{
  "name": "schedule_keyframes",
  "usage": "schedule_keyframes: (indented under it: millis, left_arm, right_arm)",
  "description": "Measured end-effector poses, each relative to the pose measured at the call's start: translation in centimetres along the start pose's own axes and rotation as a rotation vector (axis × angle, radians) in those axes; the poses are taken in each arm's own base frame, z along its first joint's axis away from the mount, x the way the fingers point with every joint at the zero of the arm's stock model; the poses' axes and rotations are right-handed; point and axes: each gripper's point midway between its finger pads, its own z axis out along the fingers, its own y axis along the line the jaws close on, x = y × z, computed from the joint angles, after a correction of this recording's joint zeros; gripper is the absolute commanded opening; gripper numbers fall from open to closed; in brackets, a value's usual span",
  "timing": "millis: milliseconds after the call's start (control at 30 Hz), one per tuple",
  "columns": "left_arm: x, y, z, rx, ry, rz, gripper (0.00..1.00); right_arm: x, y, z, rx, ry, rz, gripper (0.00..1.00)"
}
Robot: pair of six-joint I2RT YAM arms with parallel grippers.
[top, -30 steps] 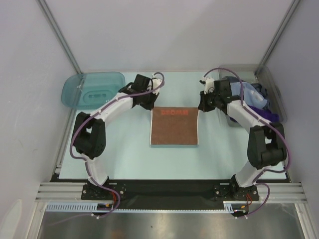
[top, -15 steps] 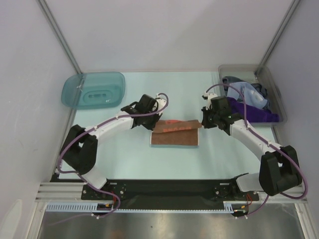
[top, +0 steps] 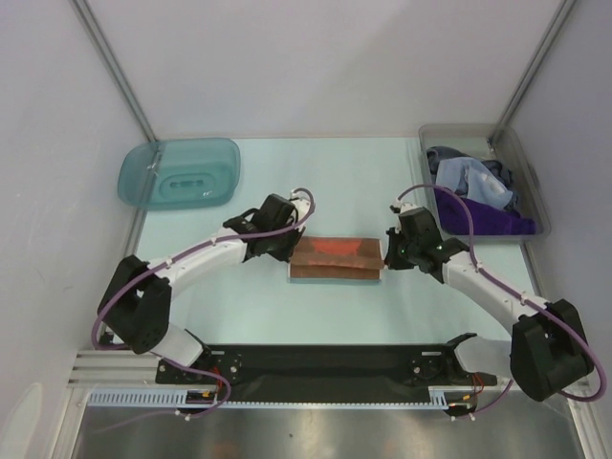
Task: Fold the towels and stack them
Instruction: Fold the towel
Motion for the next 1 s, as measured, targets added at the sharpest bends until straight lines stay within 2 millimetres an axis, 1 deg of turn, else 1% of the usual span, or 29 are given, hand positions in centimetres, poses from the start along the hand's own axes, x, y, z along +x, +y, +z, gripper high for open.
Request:
schedule_keyframes:
  millis: [300, 367, 400, 433, 467, 500, 533, 600, 667, 700, 733, 800, 900, 1000]
  left_arm:
    - [2.9, -1.6, 0.4, 0.014, 0.074, -0.024, 0.0]
    - [3.2, -2.0, 0.4, 0.016, 0.085, -0.024, 0.0]
    - [3.4, -2.2, 0.5, 0.014, 0.093, -0.026, 0.0]
    - [3.6, -2.3, 0.6, 0.013, 0.1, -0.026, 0.03]
    - [3.8, -2.3, 0.7, 0.006, 0.109, -0.024, 0.12]
    - [4.2, -2.3, 0.8, -0.006, 0.123, -0.022, 0.25]
    - [4.6, -2.2, 0.9, -0.021, 0.139, -0.022, 0.47]
    - [5.4, -1.8, 0.7, -0.056, 0.172, -0.028, 0.52]
    - [5.8, -1.2, 0.4, -0.096, 0.192, -0.033, 0.59]
    - [5.8, -0.8, 0.1, -0.12, 0.199, -0.041, 0.61]
    - [5.5, -0.5, -0.2, -0.14, 0.199, -0.045, 0.61]
    - [4.1, -0.4, -0.7, -0.161, 0.167, -0.069, 0.61]
    - [2.0, -1.1, -1.3, -0.127, 0.087, -0.114, 0.6]
    - [0.7, -2.1, -1.2, -0.08, 0.026, -0.158, 0.57]
  right_arm:
    - [2.8, 0.0, 0.0, -0.009, 0.045, 0.051, 0.0]
    - [3.2, 0.0, 0.1, -0.008, 0.054, 0.059, 0.04]
    - [3.3, 0.0, 0.1, -0.008, 0.059, 0.062, 0.11]
    - [3.4, 0.1, 0.1, -0.007, 0.062, 0.066, 0.16]
    - [3.5, 0.1, 0.2, -0.006, 0.065, 0.068, 0.2]
    - [3.7, 0.1, 0.2, -0.001, 0.073, 0.072, 0.22]
    - [3.8, 0.0, 0.2, 0.004, 0.08, 0.076, 0.28]
    - [4.3, -0.1, -0.1, 0.017, 0.105, 0.087, 0.31]
    - [4.1, 0.0, -0.5, 0.022, 0.115, 0.104, 0.31]
    - [3.8, 0.2, -0.7, 0.022, 0.116, 0.11, 0.31]
    - [3.4, 0.4, -0.9, 0.019, 0.111, 0.117, 0.31]
    - [2.2, 1.0, -1.2, -0.002, 0.088, 0.131, 0.3]
    - [0.6, 2.2, -1.4, -0.047, 0.057, 0.139, 0.29]
    - [-0.1, 2.7, -0.4, -0.066, 0.051, 0.139, 0.28]
